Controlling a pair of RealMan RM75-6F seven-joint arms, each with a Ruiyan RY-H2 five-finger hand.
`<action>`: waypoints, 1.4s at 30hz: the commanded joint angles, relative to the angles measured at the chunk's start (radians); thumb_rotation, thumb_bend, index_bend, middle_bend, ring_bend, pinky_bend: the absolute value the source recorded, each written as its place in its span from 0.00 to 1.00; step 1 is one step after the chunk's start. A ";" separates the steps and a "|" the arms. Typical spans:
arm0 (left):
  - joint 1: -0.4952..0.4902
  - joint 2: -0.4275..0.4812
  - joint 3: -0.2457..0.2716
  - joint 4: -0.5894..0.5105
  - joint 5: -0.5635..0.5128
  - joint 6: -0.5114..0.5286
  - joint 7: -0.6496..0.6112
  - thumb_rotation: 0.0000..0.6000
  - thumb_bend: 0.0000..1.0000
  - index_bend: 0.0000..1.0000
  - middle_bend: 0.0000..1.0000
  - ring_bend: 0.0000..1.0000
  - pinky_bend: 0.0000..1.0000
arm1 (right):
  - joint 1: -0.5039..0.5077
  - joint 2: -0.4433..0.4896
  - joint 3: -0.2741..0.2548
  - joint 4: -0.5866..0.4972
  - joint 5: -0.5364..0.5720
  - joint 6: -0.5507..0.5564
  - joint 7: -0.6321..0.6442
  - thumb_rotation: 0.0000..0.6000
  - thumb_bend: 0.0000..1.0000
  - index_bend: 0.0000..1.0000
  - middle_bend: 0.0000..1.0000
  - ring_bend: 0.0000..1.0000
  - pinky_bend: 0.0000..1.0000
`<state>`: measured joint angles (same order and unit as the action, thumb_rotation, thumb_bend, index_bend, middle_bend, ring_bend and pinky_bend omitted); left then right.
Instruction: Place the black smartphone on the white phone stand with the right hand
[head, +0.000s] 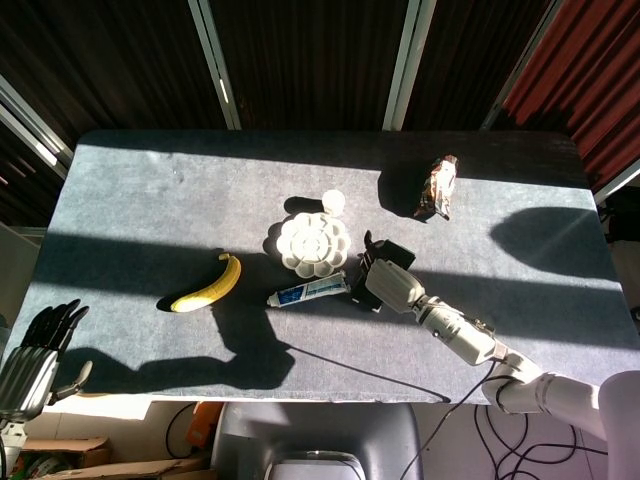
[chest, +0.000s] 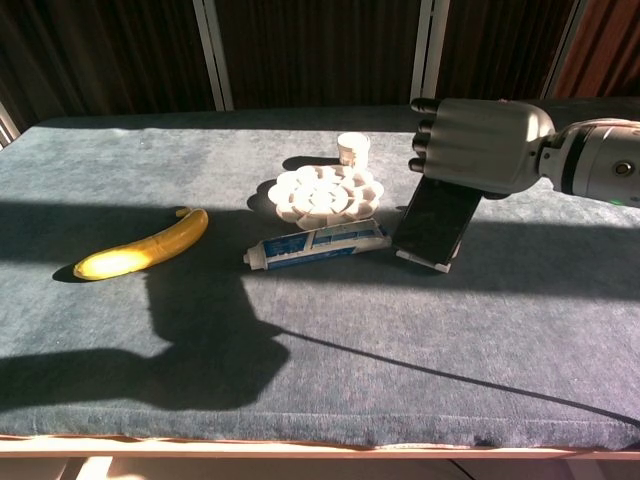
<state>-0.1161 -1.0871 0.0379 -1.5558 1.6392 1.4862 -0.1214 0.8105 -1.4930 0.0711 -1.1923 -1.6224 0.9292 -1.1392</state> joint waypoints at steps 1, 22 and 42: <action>0.000 0.000 0.001 0.000 0.001 0.000 0.000 1.00 0.38 0.00 0.00 0.00 0.00 | -0.003 0.002 0.005 -0.008 0.016 -0.004 -0.015 1.00 0.28 0.97 0.80 0.52 0.25; -0.005 0.004 0.004 -0.001 0.000 -0.011 -0.004 1.00 0.38 0.00 0.00 0.00 0.00 | 0.006 0.006 -0.004 -0.015 0.025 0.004 0.021 1.00 0.27 0.32 0.50 0.31 0.18; -0.007 0.007 0.006 0.001 0.004 -0.010 -0.016 1.00 0.38 0.00 0.00 0.00 0.00 | 0.006 -0.008 0.003 -0.004 0.052 0.021 0.046 1.00 0.27 0.10 0.42 0.25 0.14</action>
<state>-0.1229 -1.0802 0.0440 -1.5549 1.6435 1.4764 -0.1376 0.8168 -1.5009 0.0743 -1.1967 -1.5707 0.9497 -1.0932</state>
